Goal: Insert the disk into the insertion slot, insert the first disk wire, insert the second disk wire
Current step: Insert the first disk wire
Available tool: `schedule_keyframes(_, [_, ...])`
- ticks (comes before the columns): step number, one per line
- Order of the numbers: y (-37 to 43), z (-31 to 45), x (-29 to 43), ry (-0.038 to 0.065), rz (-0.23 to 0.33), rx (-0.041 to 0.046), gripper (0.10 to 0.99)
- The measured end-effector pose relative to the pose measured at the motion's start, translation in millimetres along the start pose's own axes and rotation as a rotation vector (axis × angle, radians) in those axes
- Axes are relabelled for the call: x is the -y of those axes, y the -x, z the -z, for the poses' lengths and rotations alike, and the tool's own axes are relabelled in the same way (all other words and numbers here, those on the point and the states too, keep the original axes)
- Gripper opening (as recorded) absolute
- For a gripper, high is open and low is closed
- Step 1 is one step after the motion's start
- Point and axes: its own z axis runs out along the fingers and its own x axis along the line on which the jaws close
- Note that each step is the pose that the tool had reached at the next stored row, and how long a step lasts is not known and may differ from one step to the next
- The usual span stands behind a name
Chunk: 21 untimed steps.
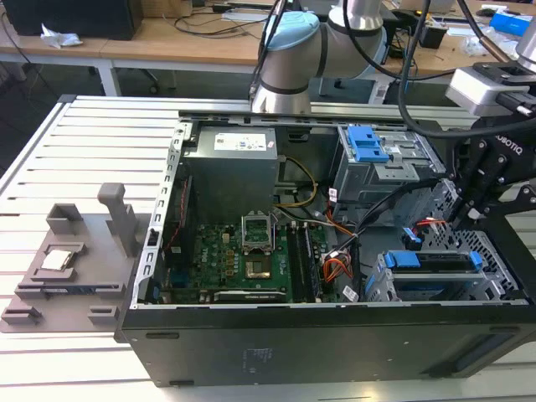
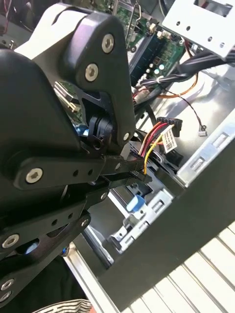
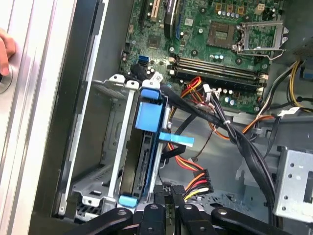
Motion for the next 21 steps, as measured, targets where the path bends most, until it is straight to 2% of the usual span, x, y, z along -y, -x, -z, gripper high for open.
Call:
schedule_keyframes(8, [2.9,-0.6,-15.3,0.000,0.000,0.0001,0.173])
schedule_keyframes(15, [3.0,-0.6,-15.9,0.000,0.000,0.0000,0.173])
schedule_keyframes(21, [-2.6,-1.4,-17.0,0.000,0.000,0.0000,0.173])
